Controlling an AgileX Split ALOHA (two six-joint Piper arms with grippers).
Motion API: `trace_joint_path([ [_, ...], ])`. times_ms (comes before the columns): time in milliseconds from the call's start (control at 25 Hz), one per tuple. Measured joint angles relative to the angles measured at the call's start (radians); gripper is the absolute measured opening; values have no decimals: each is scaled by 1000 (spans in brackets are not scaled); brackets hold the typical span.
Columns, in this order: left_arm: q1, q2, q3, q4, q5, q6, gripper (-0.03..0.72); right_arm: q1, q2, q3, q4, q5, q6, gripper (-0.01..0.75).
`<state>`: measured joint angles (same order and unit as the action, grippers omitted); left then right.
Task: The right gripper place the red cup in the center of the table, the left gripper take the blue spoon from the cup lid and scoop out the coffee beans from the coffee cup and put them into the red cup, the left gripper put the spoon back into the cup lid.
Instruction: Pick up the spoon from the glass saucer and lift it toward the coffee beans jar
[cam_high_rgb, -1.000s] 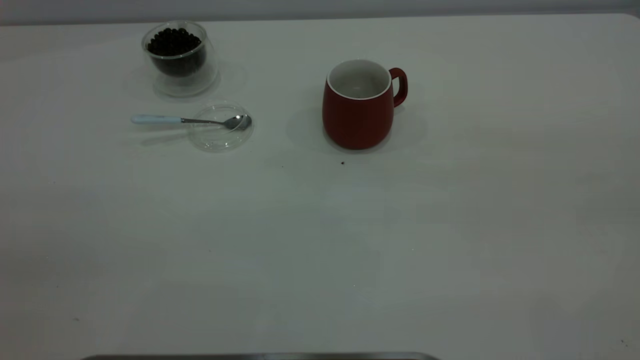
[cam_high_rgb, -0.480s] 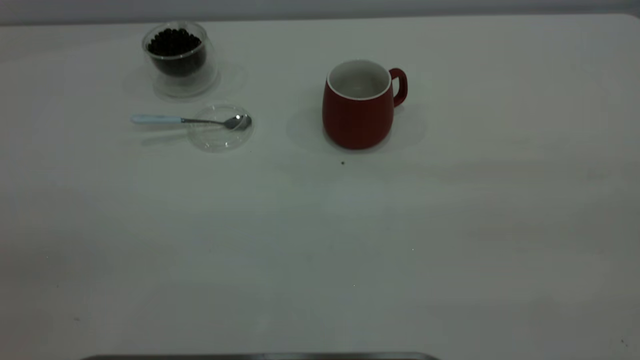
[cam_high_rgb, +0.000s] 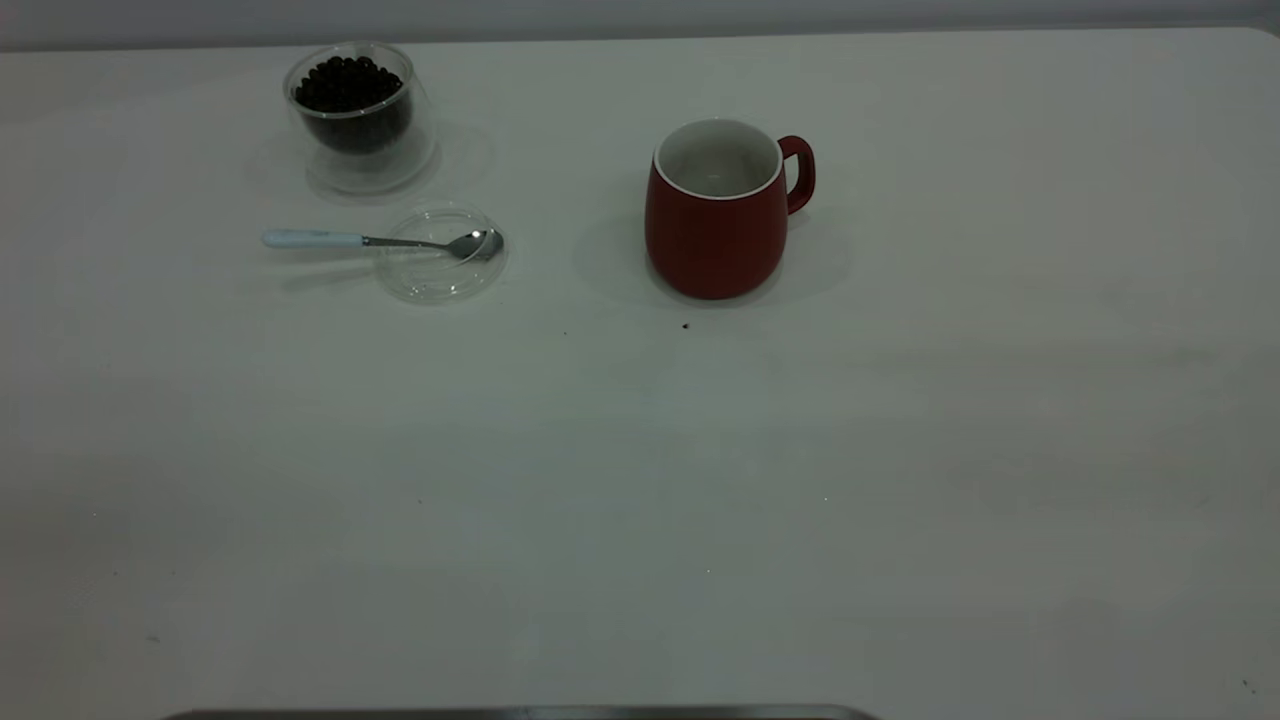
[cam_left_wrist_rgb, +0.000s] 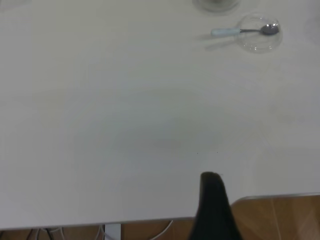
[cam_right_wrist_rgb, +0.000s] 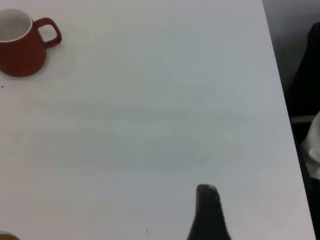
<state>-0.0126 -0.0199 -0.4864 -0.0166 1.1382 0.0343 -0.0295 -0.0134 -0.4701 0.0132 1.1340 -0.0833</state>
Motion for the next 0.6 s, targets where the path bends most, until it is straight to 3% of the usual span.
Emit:
trace_joint_path([
  [600, 0, 0, 0, 0, 0, 0, 588, 0, -3, 1, 12, 0, -37, 588],
])
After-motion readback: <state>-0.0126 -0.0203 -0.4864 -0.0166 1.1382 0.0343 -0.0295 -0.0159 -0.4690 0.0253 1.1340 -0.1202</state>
